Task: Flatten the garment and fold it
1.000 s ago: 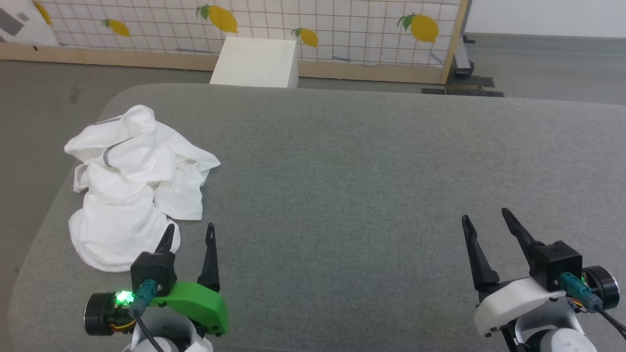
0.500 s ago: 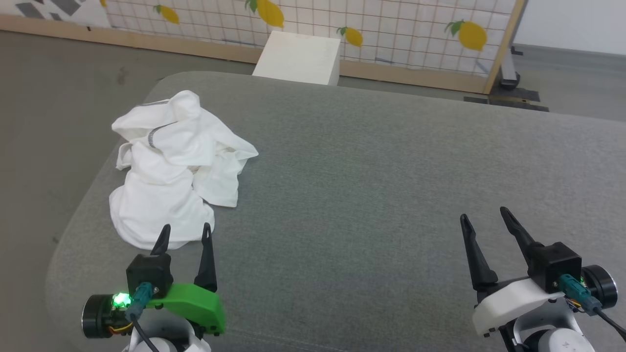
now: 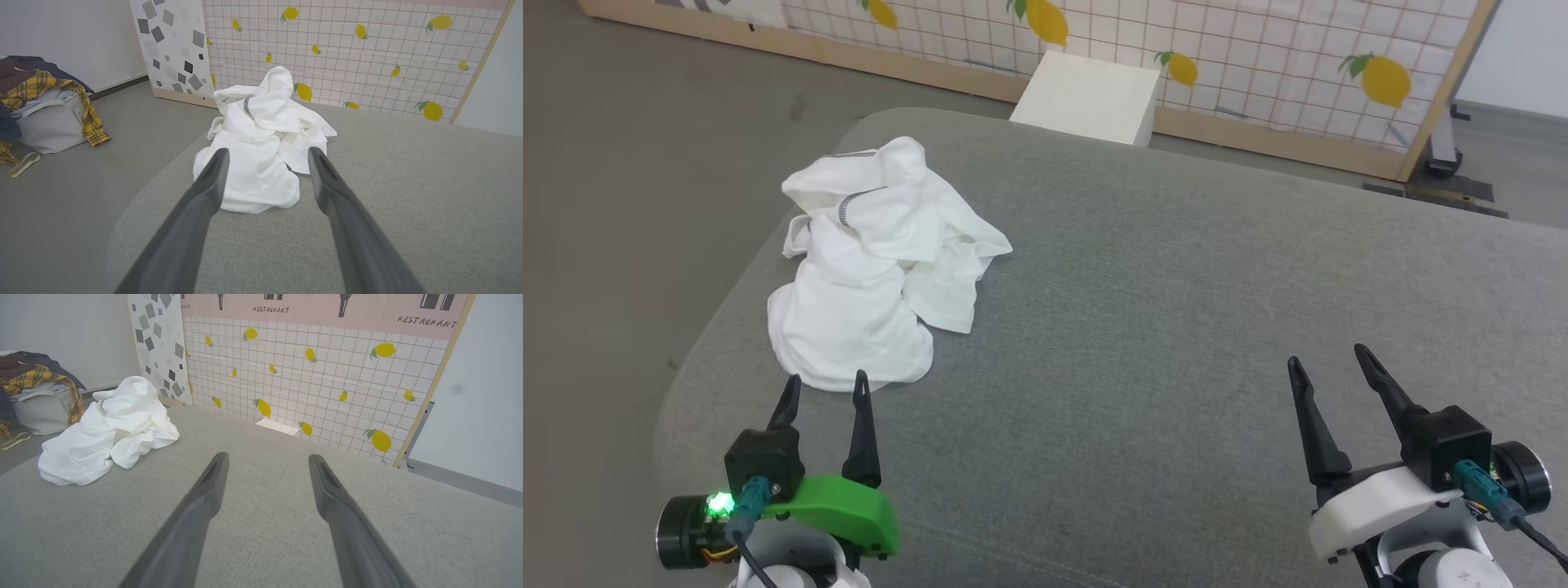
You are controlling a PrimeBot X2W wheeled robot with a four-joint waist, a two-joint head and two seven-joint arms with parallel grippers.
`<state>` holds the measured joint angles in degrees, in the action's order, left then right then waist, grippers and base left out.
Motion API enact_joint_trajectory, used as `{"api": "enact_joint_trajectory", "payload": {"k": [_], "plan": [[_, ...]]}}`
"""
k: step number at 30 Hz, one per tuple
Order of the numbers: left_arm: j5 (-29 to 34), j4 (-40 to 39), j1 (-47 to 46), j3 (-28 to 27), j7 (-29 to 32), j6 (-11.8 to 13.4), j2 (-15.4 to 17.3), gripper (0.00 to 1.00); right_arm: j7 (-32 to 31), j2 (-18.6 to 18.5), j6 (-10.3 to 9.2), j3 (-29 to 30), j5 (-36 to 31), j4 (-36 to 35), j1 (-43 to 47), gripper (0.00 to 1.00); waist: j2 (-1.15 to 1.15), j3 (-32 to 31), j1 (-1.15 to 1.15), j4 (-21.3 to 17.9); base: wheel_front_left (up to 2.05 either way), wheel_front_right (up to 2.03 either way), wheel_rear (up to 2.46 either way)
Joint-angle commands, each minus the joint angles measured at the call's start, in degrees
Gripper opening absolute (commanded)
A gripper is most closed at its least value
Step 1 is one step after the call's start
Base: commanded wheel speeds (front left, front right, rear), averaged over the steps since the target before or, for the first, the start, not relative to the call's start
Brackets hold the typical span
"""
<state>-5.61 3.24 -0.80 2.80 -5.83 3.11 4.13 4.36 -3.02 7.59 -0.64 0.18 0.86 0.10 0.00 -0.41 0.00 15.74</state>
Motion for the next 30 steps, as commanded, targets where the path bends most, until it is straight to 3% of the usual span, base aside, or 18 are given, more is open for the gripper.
{"api": "enact_joint_trajectory", "payload": {"k": [1,30], "plan": [[-0.5,0.2,0.0,0.2,-0.8,0.5,0.5,1.00,0.6,0.1,-0.04,-0.2,-0.3,0.1,-0.5,1.00,0.00,-0.1,0.00,1.1,0.00,0.00,0.00],[-3.3,1.5,0.6,1.5,-4.2,3.0,1.8,1.00,3.0,0.1,-0.06,-0.5,0.3,0.2,-0.7,1.00,0.00,0.0,0.00,8.6,0.00,0.00,0.00]]}}
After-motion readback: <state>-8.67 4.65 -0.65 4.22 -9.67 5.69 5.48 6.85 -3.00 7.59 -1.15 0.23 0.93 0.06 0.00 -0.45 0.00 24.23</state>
